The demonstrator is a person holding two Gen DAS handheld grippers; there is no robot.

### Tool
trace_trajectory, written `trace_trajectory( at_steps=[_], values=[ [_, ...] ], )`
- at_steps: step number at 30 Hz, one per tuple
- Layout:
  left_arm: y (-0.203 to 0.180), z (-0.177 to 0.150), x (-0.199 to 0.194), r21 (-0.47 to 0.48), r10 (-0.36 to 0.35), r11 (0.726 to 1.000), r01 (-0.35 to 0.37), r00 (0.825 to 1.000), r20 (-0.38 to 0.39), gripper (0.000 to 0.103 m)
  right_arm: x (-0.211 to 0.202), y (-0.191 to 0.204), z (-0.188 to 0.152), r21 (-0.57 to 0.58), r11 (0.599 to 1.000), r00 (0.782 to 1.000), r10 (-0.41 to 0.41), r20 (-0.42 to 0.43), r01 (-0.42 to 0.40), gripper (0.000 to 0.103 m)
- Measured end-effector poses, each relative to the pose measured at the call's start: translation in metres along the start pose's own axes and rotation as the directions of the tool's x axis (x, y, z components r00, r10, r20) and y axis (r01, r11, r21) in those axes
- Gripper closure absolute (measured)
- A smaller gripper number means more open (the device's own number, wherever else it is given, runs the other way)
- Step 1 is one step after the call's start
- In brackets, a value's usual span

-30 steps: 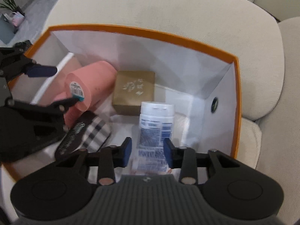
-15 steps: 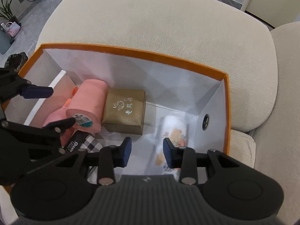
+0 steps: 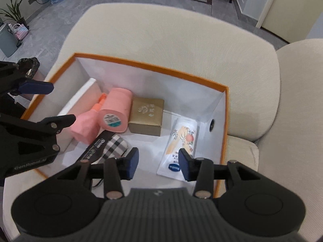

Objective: Organize rigid objects
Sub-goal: 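Raise both tools out of the orange box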

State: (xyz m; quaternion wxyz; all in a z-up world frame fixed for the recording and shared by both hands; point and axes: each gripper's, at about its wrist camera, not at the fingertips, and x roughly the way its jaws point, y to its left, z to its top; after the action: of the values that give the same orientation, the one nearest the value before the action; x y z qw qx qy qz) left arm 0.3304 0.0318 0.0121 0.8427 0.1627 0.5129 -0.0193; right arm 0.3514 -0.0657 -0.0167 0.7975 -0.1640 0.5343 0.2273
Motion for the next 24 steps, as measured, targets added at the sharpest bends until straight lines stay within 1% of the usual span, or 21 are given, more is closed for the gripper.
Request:
trace_trajectory(
  at_steps=[6,14,16,19,23,24],
  values=[
    [-0.001,-0.008,-0.027,-0.004,0.01,1.0,-0.01,1.0,0.023,0.036,-0.044,0.006,-0.013,-0.022,1.0,0.999,-0.013,0.042,0.014,0.058],
    [0.001,-0.023,-0.065,-0.03,0.0,1.0,0.003,0.997,0.074,0.036,-0.092,0.005,-0.03,-0.026,0.999,0.995,-0.034,0.094,0.037,0.058],
    [0.002,-0.028,-0.072,-0.035,-0.003,0.999,0.006,0.996,0.087,0.036,-0.102,0.006,-0.034,-0.029,0.999,0.993,-0.039,0.107,0.043,0.057],
    [0.003,-0.037,-0.082,-0.041,-0.001,0.999,0.005,0.995,0.099,0.036,-0.113,0.008,-0.041,-0.036,0.998,0.991,-0.046,0.125,0.051,0.052],
    [0.004,-0.053,-0.096,-0.054,-0.013,0.998,0.021,0.991,0.129,0.035,-0.126,0.013,-0.052,-0.036,0.999,0.988,-0.029,0.149,0.035,0.052],
    [0.005,-0.057,-0.1,-0.063,-0.02,0.998,0.029,0.989,0.146,0.033,-0.128,0.014,-0.055,-0.037,0.999,0.988,-0.026,0.155,0.033,0.052]
  ],
)
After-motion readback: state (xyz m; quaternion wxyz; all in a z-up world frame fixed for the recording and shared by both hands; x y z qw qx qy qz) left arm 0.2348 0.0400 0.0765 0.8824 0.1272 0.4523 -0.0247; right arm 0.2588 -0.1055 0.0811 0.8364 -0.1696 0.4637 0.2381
